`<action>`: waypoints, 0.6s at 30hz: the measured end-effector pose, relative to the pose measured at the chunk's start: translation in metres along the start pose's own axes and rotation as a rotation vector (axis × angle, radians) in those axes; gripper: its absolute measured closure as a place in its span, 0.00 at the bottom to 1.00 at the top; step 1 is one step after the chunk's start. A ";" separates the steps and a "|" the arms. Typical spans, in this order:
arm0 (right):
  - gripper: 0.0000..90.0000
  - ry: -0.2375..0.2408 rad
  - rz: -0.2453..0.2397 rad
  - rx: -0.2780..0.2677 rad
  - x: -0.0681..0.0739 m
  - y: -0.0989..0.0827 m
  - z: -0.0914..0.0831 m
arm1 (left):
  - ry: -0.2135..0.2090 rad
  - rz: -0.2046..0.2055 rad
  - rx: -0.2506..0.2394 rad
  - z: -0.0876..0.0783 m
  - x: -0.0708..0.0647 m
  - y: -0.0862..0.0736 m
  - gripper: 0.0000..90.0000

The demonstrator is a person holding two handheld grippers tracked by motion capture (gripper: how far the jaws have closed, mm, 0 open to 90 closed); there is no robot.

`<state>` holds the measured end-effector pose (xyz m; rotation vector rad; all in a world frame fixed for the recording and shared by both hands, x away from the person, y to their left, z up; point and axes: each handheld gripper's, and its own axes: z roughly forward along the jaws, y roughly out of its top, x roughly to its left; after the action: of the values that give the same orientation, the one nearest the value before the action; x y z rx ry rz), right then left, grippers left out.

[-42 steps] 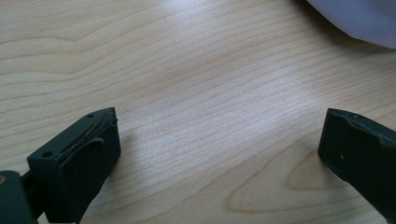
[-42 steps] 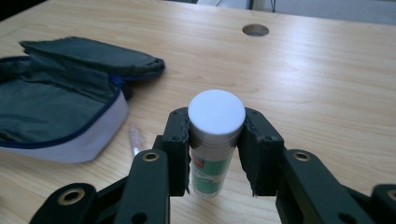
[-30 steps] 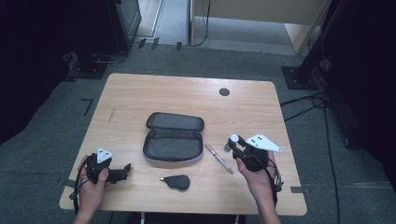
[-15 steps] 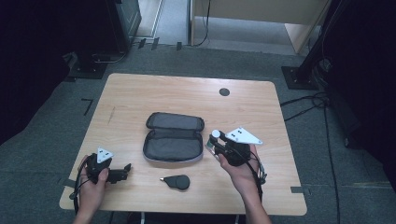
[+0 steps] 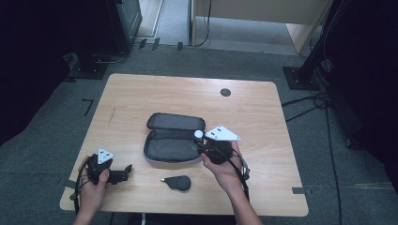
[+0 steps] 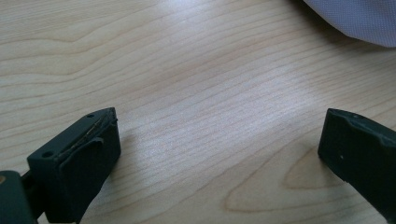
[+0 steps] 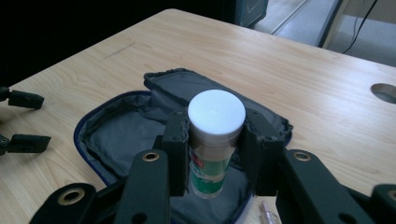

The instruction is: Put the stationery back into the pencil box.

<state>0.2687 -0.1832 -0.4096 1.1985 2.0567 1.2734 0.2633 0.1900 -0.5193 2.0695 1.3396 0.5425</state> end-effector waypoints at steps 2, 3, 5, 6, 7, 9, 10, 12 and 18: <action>0.73 0.006 -0.002 0.009 0.003 -0.001 0.006 | 0.000 0.002 0.000 0.000 0.000 0.000 0.00; 0.73 0.008 -0.003 0.015 0.004 -0.001 0.009 | 0.000 0.003 0.000 0.000 0.000 0.000 0.00; 0.73 0.011 -0.005 0.022 0.006 -0.003 0.015 | 0.000 0.003 0.000 0.000 0.000 0.000 0.00; 0.73 0.012 -0.007 0.027 0.007 -0.003 0.018 | -0.001 0.002 0.000 0.000 0.000 0.000 0.00; 0.73 0.014 -0.010 0.030 0.008 -0.004 0.021 | -0.001 0.002 0.000 0.000 0.000 0.000 0.00; 0.73 0.018 -0.011 0.037 0.010 -0.005 0.027 | -0.001 0.004 0.001 0.000 0.000 0.000 0.00; 0.73 0.022 -0.010 0.041 0.011 -0.005 0.030 | -0.001 0.003 0.000 0.000 0.000 0.000 0.00; 0.73 0.031 -0.016 0.040 0.013 -0.006 0.035 | -0.001 0.003 0.000 0.000 0.000 0.000 0.00; 0.73 0.043 -0.031 0.048 0.020 -0.007 0.049 | -0.001 0.003 0.000 0.000 0.000 0.000 0.00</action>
<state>0.2903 -0.1434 -0.4378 1.1645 2.1398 1.2529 0.2633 0.1900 -0.5193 2.0719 1.3365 0.5427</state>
